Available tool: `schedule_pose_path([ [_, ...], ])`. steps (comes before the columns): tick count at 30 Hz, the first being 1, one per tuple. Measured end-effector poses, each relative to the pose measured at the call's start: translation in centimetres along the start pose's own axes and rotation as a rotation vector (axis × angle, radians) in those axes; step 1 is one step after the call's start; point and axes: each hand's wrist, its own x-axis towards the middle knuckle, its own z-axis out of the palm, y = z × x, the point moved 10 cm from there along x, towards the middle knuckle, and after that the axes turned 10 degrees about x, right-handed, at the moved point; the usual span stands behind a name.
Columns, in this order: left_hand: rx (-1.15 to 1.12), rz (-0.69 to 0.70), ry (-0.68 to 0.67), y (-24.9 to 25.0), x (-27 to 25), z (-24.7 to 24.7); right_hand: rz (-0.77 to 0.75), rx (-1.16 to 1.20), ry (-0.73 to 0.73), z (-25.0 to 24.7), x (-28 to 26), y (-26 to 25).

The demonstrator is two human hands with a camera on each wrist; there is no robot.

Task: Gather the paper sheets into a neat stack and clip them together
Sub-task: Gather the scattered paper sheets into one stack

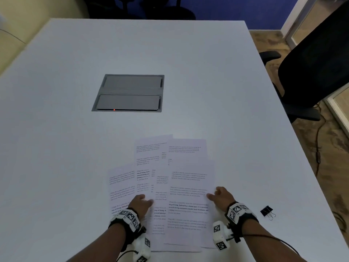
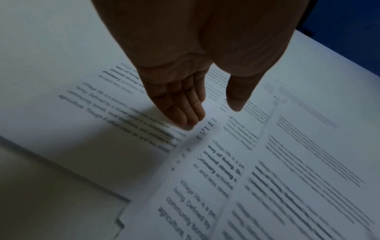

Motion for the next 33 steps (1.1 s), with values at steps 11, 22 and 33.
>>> schedule_pose_path([
  [11, 0.146, 0.088, -0.065, 3.9, -0.3, 3.3, 0.008, 0.044, -0.128, 3.0, 0.4, -0.7],
  [22, 0.009, 0.064, -0.016, 4.8, 0.1, 3.1, -0.013, 0.051, -0.162, 2.9, 0.0, -0.6],
  [33, 0.026, 0.285, -0.135, 8.0, -1.6, 3.8, -0.011, 0.066, 0.037, 0.7, 0.9, -1.2],
])
